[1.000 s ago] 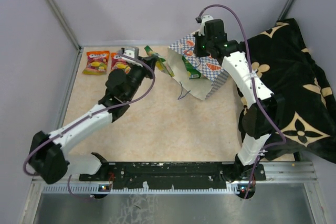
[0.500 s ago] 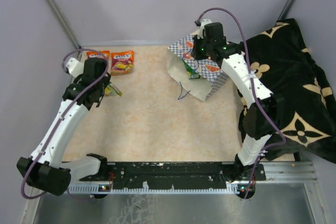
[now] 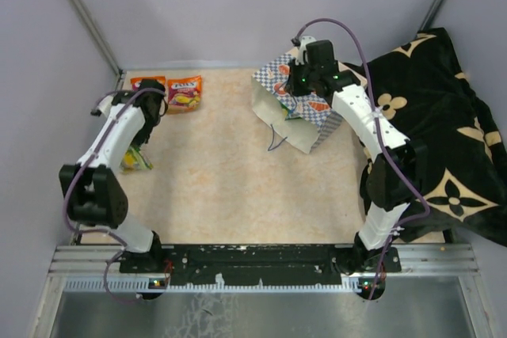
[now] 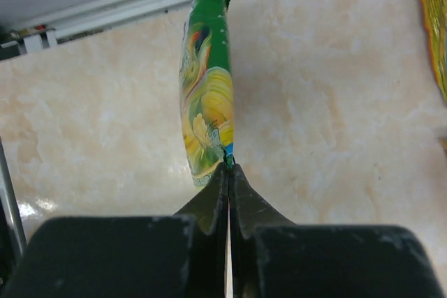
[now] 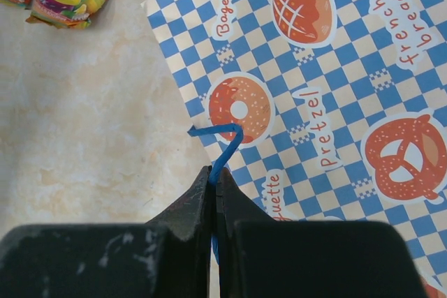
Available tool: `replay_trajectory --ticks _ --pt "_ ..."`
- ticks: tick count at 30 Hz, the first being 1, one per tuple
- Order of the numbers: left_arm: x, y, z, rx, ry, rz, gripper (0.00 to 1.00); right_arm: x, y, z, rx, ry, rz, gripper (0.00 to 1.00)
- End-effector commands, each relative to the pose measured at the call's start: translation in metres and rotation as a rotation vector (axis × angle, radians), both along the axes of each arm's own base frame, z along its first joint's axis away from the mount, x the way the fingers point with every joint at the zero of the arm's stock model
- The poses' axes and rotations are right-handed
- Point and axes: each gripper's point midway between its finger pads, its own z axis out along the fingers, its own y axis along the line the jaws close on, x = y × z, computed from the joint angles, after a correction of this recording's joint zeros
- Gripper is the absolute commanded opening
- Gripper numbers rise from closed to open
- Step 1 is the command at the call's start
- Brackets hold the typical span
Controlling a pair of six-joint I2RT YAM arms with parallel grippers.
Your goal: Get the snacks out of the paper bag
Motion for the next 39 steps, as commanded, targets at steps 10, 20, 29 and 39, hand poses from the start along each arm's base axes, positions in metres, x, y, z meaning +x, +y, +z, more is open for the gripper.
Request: replay_trajectory --ticks 10,20,29,39 --pt "0.015 -0.078 -0.083 0.676 0.572 -0.457 0.0 -0.003 0.036 0.027 0.079 -0.075 0.089 0.0" --pt "-0.017 -0.138 -0.131 1.082 0.955 -0.873 0.0 -0.008 0.032 0.023 0.067 -0.072 0.085 0.0" --pt "-0.034 -0.152 -0.164 1.025 1.05 -0.918 0.92 -0.012 0.029 0.015 0.051 -0.054 0.085 0.0" --pt "-0.03 -0.311 -0.147 0.282 0.616 -1.779 1.0 -0.014 0.023 0.012 0.008 -0.059 0.085 0.0"
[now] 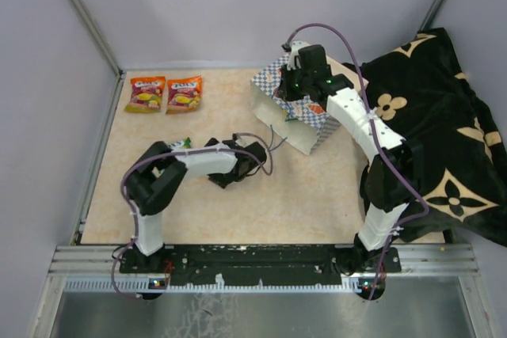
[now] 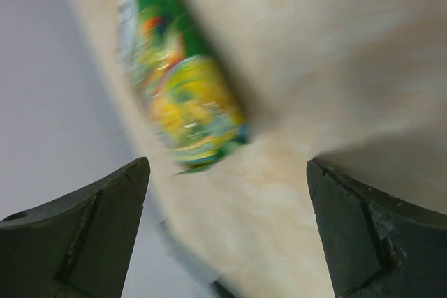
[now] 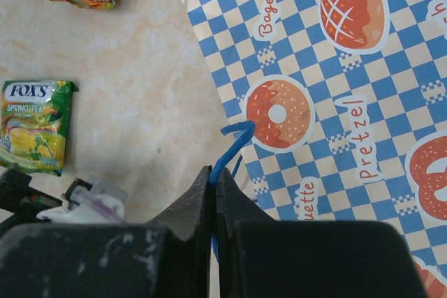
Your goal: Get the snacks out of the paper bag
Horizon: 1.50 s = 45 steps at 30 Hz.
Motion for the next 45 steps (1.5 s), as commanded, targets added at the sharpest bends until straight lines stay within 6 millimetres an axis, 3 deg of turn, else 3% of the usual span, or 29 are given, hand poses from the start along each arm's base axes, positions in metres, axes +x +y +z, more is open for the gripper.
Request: replay_trajectory --ticks 1,3,5,6,7,9,12,17,23,31,35,40,45 --pt "-0.001 -0.158 -0.009 -0.754 0.222 -0.351 1.0 -0.001 -0.002 0.019 -0.005 -0.063 0.01 0.0" --pt "-0.002 -0.183 0.02 -0.908 0.218 -0.45 1.0 -0.001 0.0 0.018 -0.001 -0.06 0.018 0.0" --pt "0.009 -0.187 0.048 -1.049 0.168 -0.45 1.0 -0.003 0.001 0.017 0.001 -0.056 0.028 0.0" --pt "0.022 -0.178 0.053 -1.116 0.141 -0.382 1.0 -0.004 0.001 0.016 0.0 -0.057 0.034 0.0" --pt "0.046 -0.153 0.053 -1.181 0.101 -0.24 0.99 -0.005 0.001 0.017 0.0 -0.064 0.036 0.0" --pt "0.072 -0.11 0.049 -1.256 0.034 0.008 0.83 -0.006 0.001 0.015 0.0 -0.062 0.039 0.0" --pt "0.086 -0.069 0.047 -1.402 -0.11 0.176 0.82 -0.009 0.001 0.012 -0.001 -0.055 0.051 0.0" --pt "0.088 -0.013 0.043 -1.451 -0.238 0.347 0.85 -0.013 -0.001 0.006 -0.009 -0.05 0.054 0.0" --pt "0.077 0.023 0.016 -1.408 -0.293 0.545 0.91 -0.016 0.002 0.0 0.003 -0.04 0.072 0.0" --pt "0.054 0.07 0.015 -1.256 -0.464 0.67 0.92 -0.02 0.007 -0.009 0.019 -0.02 0.096 0.0" --pt "0.051 0.079 0.012 -1.225 -0.5 0.68 0.94 -0.02 0.01 -0.011 0.025 -0.014 0.105 0.0" --pt "0.05 0.085 -0.011 -1.194 -0.482 0.703 0.94 -0.022 0.009 -0.011 0.024 -0.016 0.105 0.0" --pt "0.061 0.095 -0.03 -1.202 -0.468 0.736 0.93 -0.022 0.01 -0.01 0.032 -0.015 0.105 0.0"
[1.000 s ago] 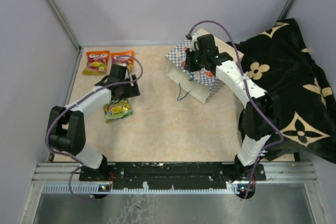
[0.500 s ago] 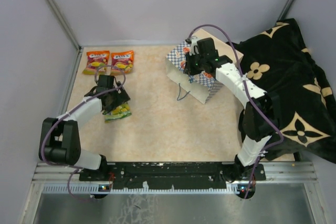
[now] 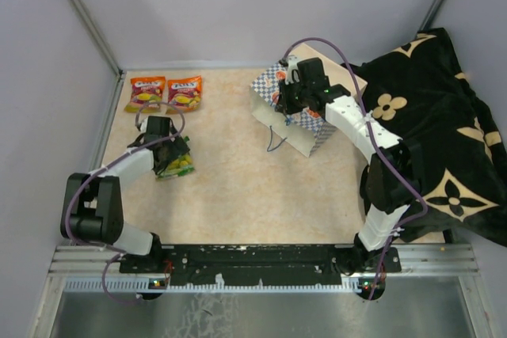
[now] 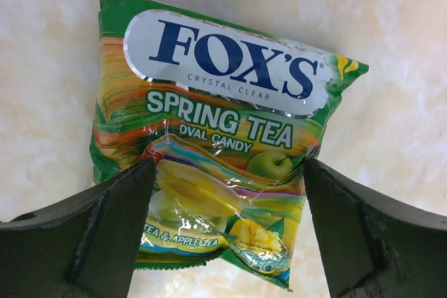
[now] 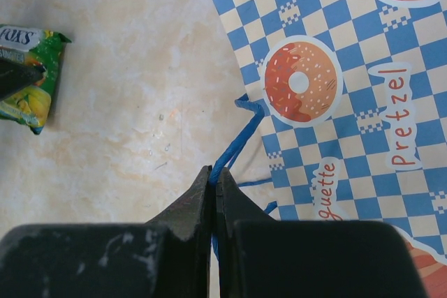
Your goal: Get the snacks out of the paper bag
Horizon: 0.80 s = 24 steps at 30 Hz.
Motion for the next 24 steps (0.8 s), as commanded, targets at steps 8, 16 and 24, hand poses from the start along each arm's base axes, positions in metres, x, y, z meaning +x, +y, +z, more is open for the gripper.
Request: replay_trajectory --ticks 8,16,24 --pt "0.034 0.042 -0.025 -0.012 0.0 -0.014 0.92 0.001 0.01 0.027 0.06 -0.066 0.015 0.0" --pt "0.056 0.075 -0.023 0.17 0.042 -0.165 0.89 0.002 0.016 0.026 0.088 -0.05 0.017 0.0" --pt "0.036 0.126 -0.054 0.299 0.235 -0.224 0.88 0.0 0.026 0.03 0.103 -0.039 0.04 0.0"
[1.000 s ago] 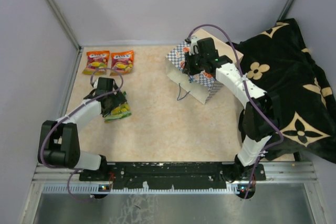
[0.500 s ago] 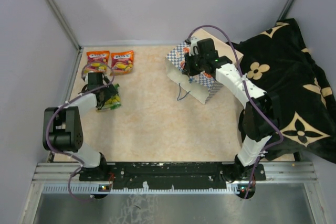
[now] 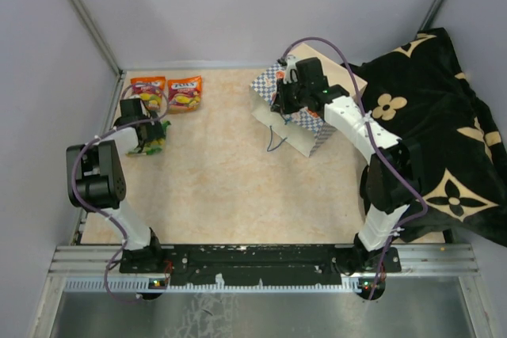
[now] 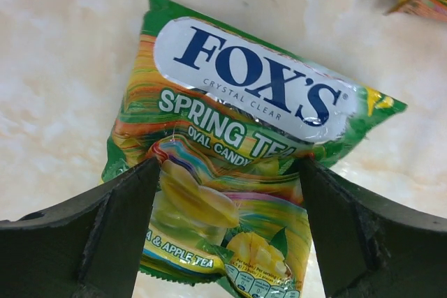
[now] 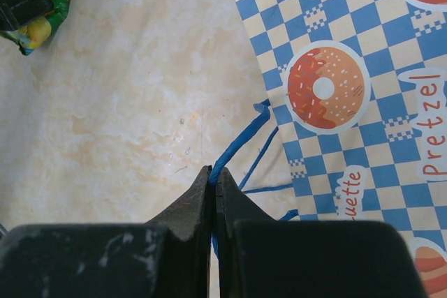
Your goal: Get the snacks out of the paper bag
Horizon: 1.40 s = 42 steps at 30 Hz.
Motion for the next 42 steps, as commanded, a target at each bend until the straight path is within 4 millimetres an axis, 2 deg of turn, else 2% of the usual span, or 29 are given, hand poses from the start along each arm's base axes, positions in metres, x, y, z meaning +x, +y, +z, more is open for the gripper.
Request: replay_trajectory --ticks 1,5,11,12,13,17,21,24,26,28,30,32,34,36,39,42 --pt "-0.053 0.031 -0.052 0.128 0.277 -0.031 0.88 0.003 0.015 0.027 0.046 -0.059 0.028 0.0" --pt "-0.059 0.041 -0.047 0.175 0.309 -0.004 0.89 0.002 0.012 0.023 0.026 -0.052 0.023 0.0" --pt "-0.067 0.056 -0.012 0.365 0.262 0.047 0.92 0.005 0.012 0.02 0.017 -0.044 0.02 0.0" --pt "-0.067 0.057 -0.005 0.395 0.243 0.052 0.93 0.007 0.012 0.02 0.016 -0.046 0.021 0.0" --pt "-0.066 0.057 0.002 0.412 0.22 0.058 0.98 0.007 0.013 0.02 0.013 -0.046 0.021 0.0" --pt "-0.055 0.047 0.036 0.458 0.137 0.052 1.0 0.009 0.011 0.02 0.005 -0.049 0.018 0.0" --pt "-0.037 0.019 0.088 0.531 0.065 -0.001 1.0 0.009 0.01 0.022 -0.001 -0.056 0.013 0.0" --pt "-0.017 -0.024 0.129 0.451 -0.066 -0.081 1.0 0.012 0.008 0.028 -0.008 -0.073 0.001 0.0" --pt "-0.001 -0.087 0.141 0.22 -0.165 -0.247 1.0 0.015 0.007 0.034 -0.01 -0.089 -0.011 0.0" --pt "0.004 -0.164 0.148 -0.117 -0.256 -0.408 1.0 0.02 0.005 0.042 -0.013 -0.106 -0.031 0.0" --pt "-0.009 -0.231 0.152 -0.45 -0.299 -0.561 1.0 0.025 0.003 0.053 -0.013 -0.124 -0.056 0.0" --pt "-0.031 -0.283 0.163 -0.713 -0.38 -0.706 1.0 0.028 0.0 0.066 -0.012 -0.143 -0.081 0.0" --pt "-0.05 -0.316 0.171 -0.89 -0.445 -0.761 1.0 0.031 -0.002 0.082 -0.001 -0.168 -0.11 0.0" --pt "-0.058 -0.34 0.175 -0.999 -0.475 -0.756 1.0 0.035 -0.006 0.098 0.013 -0.195 -0.15 0.0" --pt "-0.052 -0.366 0.174 -1.103 -0.511 -0.711 1.0 0.039 -0.013 0.113 0.034 -0.217 -0.222 0.0" --pt "-0.033 -0.385 0.161 -1.21 -0.529 -0.628 1.0 0.039 -0.015 0.122 0.058 -0.229 -0.254 0.0"
